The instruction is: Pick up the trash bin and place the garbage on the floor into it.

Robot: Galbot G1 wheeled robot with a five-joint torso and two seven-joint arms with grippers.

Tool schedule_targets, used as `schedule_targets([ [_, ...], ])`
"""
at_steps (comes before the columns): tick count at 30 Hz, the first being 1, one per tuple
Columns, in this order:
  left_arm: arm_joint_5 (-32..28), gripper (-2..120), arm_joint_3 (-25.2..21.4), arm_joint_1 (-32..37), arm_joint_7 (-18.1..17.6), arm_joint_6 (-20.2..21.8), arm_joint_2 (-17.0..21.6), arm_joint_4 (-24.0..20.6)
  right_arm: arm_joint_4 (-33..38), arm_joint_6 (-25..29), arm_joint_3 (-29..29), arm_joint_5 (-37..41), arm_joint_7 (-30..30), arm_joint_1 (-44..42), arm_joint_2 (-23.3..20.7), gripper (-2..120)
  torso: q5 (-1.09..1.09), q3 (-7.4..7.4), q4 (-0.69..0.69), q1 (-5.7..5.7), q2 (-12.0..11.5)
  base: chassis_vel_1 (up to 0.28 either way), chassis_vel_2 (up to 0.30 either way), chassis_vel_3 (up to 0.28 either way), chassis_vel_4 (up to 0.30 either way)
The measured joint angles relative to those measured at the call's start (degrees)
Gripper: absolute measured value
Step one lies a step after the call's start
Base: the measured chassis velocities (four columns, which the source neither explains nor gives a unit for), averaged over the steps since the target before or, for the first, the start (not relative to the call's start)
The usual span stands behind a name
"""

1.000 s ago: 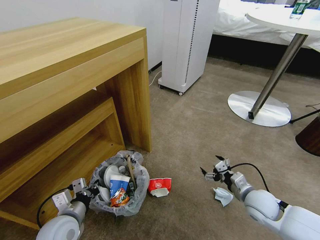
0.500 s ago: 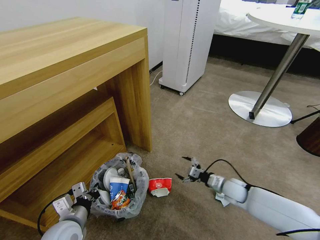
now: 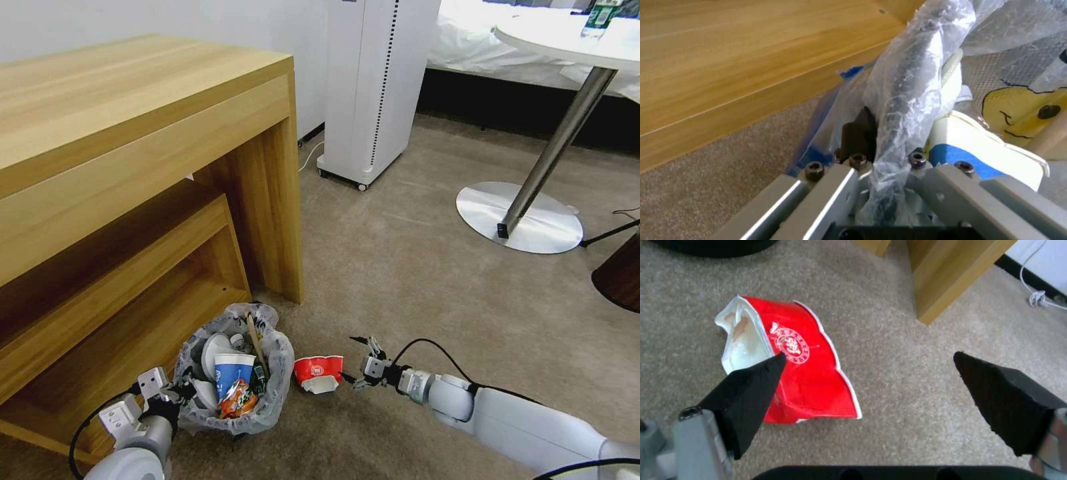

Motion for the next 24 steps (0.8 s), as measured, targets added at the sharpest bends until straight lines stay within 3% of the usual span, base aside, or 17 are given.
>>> schedule_targets([
  [24,-0.87,0,-0.03,-0.99,0.21,-0.89,0.65,0.87,-8.48,1.73,-4.06,1.44,0.57,0.83,7.46,96,-0.01,-0.01,0.0,0.0,0.0,0.0,0.0,0.0,0.0],
])
